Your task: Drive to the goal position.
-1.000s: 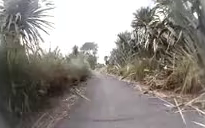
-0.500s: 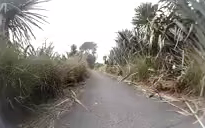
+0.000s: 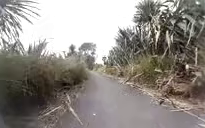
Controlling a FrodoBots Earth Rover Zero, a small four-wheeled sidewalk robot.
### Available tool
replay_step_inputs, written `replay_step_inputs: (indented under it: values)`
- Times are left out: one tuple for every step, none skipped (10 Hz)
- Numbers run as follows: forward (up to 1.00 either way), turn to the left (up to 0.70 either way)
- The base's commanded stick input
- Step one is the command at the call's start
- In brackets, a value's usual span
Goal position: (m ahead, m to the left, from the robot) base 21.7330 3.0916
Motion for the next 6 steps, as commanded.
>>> replay_step_inputs:
  values:
    - [1.00,-0.03]
    - [1.00,0.00]
    - [1.00,0.00]
    - [1.00,0.00]
    - [1.00,0.00]
    - [1.00,0.00]
